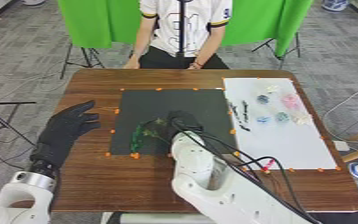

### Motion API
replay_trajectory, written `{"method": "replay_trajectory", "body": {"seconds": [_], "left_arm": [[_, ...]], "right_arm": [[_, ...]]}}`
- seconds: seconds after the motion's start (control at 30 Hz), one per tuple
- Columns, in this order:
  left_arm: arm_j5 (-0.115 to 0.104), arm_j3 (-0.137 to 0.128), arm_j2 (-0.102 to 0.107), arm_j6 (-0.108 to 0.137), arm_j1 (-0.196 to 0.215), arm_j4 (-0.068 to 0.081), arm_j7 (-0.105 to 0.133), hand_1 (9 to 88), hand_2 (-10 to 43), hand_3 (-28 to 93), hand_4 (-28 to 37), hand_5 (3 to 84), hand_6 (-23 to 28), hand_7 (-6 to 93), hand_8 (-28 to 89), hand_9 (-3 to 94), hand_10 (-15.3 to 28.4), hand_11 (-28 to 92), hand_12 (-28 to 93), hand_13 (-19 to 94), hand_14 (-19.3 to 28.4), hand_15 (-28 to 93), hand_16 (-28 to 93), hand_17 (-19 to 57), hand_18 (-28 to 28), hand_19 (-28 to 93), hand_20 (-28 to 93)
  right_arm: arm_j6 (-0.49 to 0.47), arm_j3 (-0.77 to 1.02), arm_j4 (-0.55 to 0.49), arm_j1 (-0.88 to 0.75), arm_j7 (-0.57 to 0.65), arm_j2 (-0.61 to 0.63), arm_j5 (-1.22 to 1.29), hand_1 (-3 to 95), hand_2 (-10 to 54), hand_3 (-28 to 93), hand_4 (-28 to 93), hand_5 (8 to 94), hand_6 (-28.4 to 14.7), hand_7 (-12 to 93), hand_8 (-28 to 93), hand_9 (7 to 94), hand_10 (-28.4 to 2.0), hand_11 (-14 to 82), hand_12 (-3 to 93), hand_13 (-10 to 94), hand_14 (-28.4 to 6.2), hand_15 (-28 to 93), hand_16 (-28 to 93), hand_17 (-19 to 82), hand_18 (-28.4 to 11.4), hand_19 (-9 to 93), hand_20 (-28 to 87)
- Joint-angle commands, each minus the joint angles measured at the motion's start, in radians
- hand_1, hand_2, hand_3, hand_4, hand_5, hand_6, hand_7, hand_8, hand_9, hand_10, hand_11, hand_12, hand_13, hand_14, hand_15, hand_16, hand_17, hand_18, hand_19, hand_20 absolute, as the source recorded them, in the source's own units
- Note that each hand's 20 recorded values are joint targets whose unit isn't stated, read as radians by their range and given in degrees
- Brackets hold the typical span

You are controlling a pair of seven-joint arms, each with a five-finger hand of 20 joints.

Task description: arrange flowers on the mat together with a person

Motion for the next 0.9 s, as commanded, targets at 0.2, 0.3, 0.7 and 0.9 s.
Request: {"method": "replay_trajectory", "body": {"seconds": [0.2, 0.3, 0.7, 0.9], "left_arm": [[0.001, -0.007, 0.003, 0.013, 0.01, 0.001, -0.005, 28.0, 5.3, 81, -20.9, 36.5, 9.4, 18.8, -12, 33.4, 19.8, 37, 9, 25, 25.9, 64, -14, -7.3, 22.3, 57, 7], [0.001, -0.009, 0.003, 0.015, 0.013, -0.001, -0.006, 28.2, 5.4, 81, -20.6, 36.6, 9.4, 18.8, -12, 33.4, 19.8, 37, 9, 25, 25.9, 64, -14, -7.4, 22.3, 57, 7], [-0.001, -0.051, -0.02, 0.025, 0.074, -0.02, -0.003, 28.2, 5.5, 81, -20.6, 36.7, 9.5, 18.9, -12, 33.6, 20.0, 37, 9, 25, 25.9, 64, -14, -7.4, 22.3, 57, 7], [-0.005, -0.072, -0.022, 0.025, 0.097, -0.022, 0.017, 27.3, 5.3, 79, -21.9, 36.7, 9.5, 18.8, -12, 33.4, 19.9, 37, 9, 25, 26.0, 64, -14, -7.4, 22.3, 57, 7]], "right_arm": [[-0.018, -0.02, -0.02, -0.011, -0.005, -0.017, -0.014, 43.2, -2.2, 61, -21, 93.7, 1.5, 30, -15, 93.7, -8.6, 54.6, 12.0, 94, -6.3, 70, 16, 71, -17.2, 93, 45], [-0.02, -0.023, -0.027, -0.004, 0.003, -0.013, -0.011, 40.1, -0.8, 59, -20, 93.7, 1.5, 30, -15, 93.7, -8.4, 55.1, 11.7, 94, -6.3, 70, 15, 72, -16.6, 93, 45], [0.025, -0.015, -0.109, 0.023, 0.002, 0.045, -0.092, 37.1, -2.0, 56, -19, 93.7, 0.2, 28, -15, 93.7, -7.9, 53.9, 12.0, 94, -5.7, 69, 16, 73, -15.9, 93, 45], [0.139, 0.042, -0.239, 0.006, -0.031, 0.131, -0.067, 34.8, -0.5, 53, -18, 93.7, -0.9, 22, -13, 93.7, -8.9, 49.9, 12.8, 94, -6.4, 66, 18, 70, -16.2, 93, 44]]}}
